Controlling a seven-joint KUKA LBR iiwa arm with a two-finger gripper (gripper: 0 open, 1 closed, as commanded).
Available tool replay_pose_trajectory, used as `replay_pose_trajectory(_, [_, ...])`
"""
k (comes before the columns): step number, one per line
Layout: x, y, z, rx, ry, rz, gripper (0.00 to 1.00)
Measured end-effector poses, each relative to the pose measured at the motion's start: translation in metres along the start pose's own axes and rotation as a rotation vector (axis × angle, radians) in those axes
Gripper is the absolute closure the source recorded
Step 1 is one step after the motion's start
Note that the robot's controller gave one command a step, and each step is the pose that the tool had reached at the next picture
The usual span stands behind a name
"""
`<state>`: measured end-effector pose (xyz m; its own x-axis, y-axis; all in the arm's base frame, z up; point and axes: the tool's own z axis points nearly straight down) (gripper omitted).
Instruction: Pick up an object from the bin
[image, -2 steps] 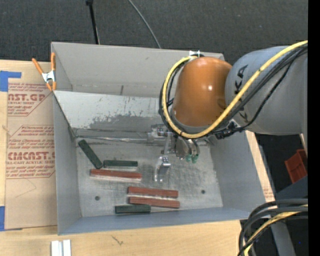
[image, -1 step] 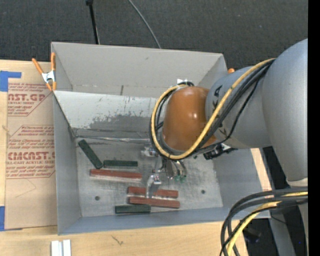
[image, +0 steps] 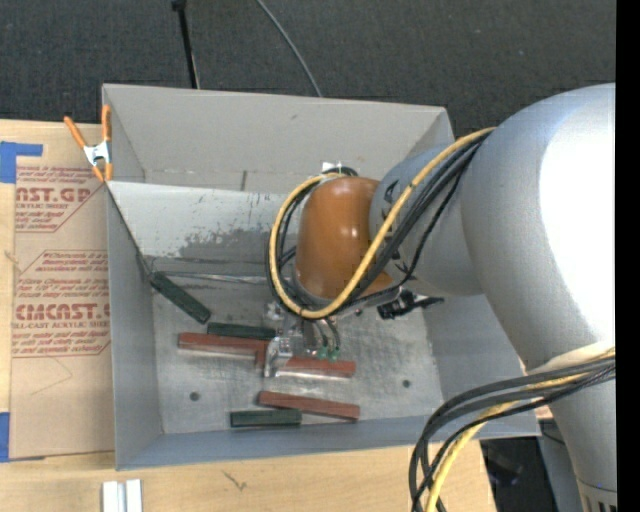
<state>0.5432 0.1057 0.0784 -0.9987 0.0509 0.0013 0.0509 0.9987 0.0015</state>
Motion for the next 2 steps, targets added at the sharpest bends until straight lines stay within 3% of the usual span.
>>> replay_pose_trajectory(1, [0.000, 0.000, 0.000, 0.000, 0.000, 0.000, 1.00])
replay_pose_trajectory(2, [-0.001, 0.014, -0.127, 0.001, -0.002, 0.004, 1.00])
